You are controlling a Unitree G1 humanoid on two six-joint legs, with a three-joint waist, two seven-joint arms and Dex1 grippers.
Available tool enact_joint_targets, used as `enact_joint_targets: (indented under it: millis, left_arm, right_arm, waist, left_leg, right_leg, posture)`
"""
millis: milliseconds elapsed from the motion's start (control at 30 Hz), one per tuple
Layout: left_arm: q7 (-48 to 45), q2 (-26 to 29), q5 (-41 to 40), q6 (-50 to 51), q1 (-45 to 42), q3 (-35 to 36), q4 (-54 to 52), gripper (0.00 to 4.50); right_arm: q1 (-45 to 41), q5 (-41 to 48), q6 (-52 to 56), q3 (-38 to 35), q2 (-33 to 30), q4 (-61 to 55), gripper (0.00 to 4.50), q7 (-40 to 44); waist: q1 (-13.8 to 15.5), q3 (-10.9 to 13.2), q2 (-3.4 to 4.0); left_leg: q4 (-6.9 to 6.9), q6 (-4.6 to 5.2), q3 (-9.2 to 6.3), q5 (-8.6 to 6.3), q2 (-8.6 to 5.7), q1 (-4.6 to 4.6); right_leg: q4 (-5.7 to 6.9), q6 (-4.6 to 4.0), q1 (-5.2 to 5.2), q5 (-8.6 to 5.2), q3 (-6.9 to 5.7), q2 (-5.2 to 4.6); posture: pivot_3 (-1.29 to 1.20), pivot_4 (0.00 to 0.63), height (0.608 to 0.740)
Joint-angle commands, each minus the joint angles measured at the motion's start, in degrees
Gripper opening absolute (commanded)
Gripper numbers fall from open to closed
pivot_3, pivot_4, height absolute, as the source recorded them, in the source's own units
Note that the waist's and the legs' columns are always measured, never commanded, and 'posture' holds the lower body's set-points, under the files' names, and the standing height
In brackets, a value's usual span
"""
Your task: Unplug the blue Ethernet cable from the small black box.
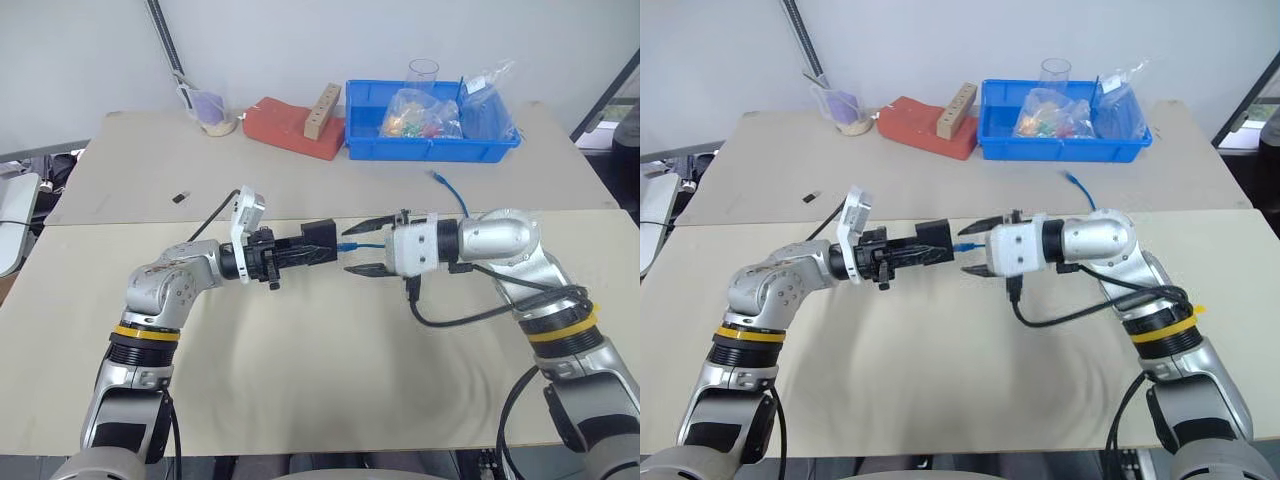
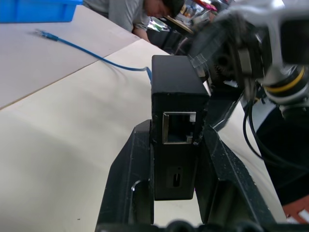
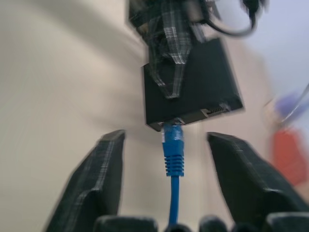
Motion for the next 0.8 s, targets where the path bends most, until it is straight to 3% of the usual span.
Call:
enact_joint_targets:
  millis: [33, 200, 267, 800]
  left_arm:
    - [-3.85, 0.83, 1.02, -3.54, -1.58, -0.54, -0.17, 0.58]
    - [-6.55, 0.64, 1.86, -5.71, -1.81, -1.36, -0.24, 0.58]
    - [-7.01, 0.32, 1.73, -5.71, -1.9, -1.47, -0.57, 0.58]
    - [-7.37, -0.14, 0.88, -3.57, -0.92, -1.7, -4.09, 0.58]
  right_arm:
    - [-4.18, 11.73, 23.88, -4.29, -0.14, -3.55, 2.98, 0.41]
    - [-7.85, 19.62, 42.0, -5.1, -0.99, -0.71, 2.98, 2.85]
    - [-8.77, 20.22, 44.46, -4.53, -0.99, 0.28, 2.98, 3.38]
    - [-9.63, 19.63, 46.1, -1.63, -0.55, 1.91, 2.98, 7.09]
  waist:
    - [0.05, 0.0, 0.0]
    - [0.14, 0.0, 0.0]
    - [0.12, 0.0, 0.0]
    - [0.0, 0.0, 0.0]
  left_leg:
    - [0.01, 0.0, -0.01, 0.0, -0.01, -0.01]
    - [0.03, 0.02, -0.03, -0.01, -0.02, -0.03]
    - [0.03, 0.03, -0.03, -0.02, -0.03, -0.05]
    - [0.03, 0.04, -0.04, -0.02, -0.03, -0.07]
  right_leg:
    - [-0.01, 0.0, 0.0, 0.0, 0.0, -0.01]
    - [-0.04, 0.0, 0.0, 0.0, -0.05, 0.0]
    - [-0.04, 0.0, -0.01, 0.0, -0.05, 0.0]
    - [-0.04, 0.0, -0.02, 0.0, -0.07, 0.0]
  posture:
    - [0.0, 0.15, 0.74]
    - [0.0, 0.15, 0.74]
    - [0.0, 0.15, 0.74]
    - [0.0, 0.15, 0.74]
